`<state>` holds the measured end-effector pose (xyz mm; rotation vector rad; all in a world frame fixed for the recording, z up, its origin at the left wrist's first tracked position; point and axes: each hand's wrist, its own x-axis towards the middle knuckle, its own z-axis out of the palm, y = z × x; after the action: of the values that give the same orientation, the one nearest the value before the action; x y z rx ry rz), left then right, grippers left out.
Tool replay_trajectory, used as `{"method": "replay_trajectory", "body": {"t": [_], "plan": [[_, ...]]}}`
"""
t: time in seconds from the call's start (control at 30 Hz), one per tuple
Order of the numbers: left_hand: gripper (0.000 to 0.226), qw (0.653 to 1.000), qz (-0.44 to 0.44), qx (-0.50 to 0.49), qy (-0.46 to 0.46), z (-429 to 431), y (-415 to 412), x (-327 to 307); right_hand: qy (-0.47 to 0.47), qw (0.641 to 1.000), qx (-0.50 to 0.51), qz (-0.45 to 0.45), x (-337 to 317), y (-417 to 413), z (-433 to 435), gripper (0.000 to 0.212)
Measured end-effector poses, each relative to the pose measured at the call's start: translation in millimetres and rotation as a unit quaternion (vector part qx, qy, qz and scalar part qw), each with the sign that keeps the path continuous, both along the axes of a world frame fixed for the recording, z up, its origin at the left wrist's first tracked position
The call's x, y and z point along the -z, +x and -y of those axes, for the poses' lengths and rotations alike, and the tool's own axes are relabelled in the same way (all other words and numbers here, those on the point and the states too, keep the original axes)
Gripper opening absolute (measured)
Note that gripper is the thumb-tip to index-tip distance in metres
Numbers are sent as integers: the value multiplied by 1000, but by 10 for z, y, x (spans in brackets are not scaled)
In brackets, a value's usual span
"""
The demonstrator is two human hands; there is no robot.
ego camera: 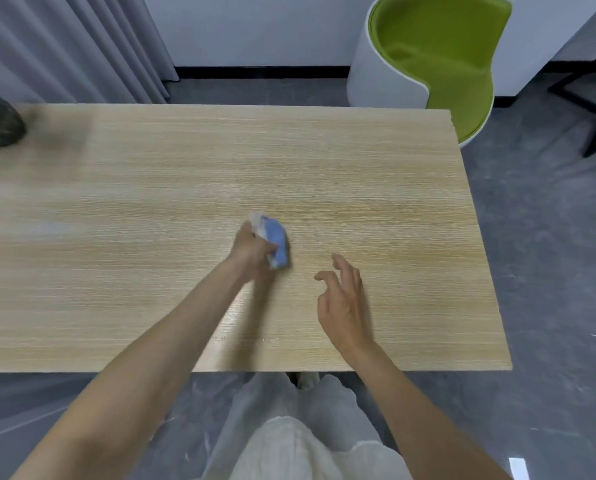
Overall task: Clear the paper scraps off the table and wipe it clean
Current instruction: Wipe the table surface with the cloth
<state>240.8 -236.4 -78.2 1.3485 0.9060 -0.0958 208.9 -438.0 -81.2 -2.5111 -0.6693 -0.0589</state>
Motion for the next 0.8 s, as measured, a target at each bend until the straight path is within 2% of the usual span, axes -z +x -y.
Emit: {"method": "replay_trajectory", "body": {"t": [0.07, 0.13, 0.2, 0.27, 0.3, 0.33, 0.37, 0.43, 0.47, 0.5, 0.53, 0.57, 0.63, 0.67, 0.7, 0.73, 0.8], "plan": [[46, 978, 14, 41, 206, -216, 151, 15, -76, 996, 14, -38, 88, 15, 64, 40], [45, 915, 45, 108, 387, -245, 231, 84, -132, 985, 24, -111, 215, 17, 135, 49], [48, 866, 77, 173, 463, -106, 223, 250, -165, 971, 38, -170, 322, 1, 179, 57], [41, 842, 74, 227, 484, 156, 101, 504, -200, 957, 44, -204, 389, -38, 200, 61], [38, 808, 91, 259, 522, 307, 15, 612, -215, 952, 44, -214, 415, -58, 202, 63], [35, 758, 130, 305, 562, 431, -75, 705, -224, 949, 43, -218, 437, -69, 202, 65], [33, 689, 187, 369, 595, 517, -156, 752, -230, 948, 42, -217, 456, -72, 204, 66], [34, 557, 286, 493, 604, 389, -231, 792, -242, 944, 35, -222, 474, -72, 213, 67], [36, 516, 320, 505, 614, 210, -177, 823, -242, 942, 31, -229, 478, -71, 219, 67], [39, 502, 324, 503, 625, 31, -108, 831, -239, 942, 29, -235, 484, -72, 220, 67], [41, 520, 305, 481, 636, -134, -18, 828, -237, 941, 29, -238, 486, -71, 219, 67], [43, 566, 272, 442, 641, -245, 61, 828, -236, 941, 28, -240, 490, -72, 217, 67], [46, 716, 179, 358, 573, -98, 76, 686, -235, 941, 30, -242, 495, -82, 208, 67], [45, 775, 141, 318, 528, 123, 17, 619, -235, 941, 31, -243, 498, -86, 208, 67], [42, 811, 119, 309, 483, 363, -80, 579, -236, 940, 31, -243, 496, -86, 209, 66], [42, 820, 136, 326, 450, 557, -208, 562, -237, 940, 30, -243, 489, -81, 210, 66], [44, 789, 189, 377, 446, 707, -363, 570, -231, 940, 27, -249, 467, -66, 214, 67]]}}
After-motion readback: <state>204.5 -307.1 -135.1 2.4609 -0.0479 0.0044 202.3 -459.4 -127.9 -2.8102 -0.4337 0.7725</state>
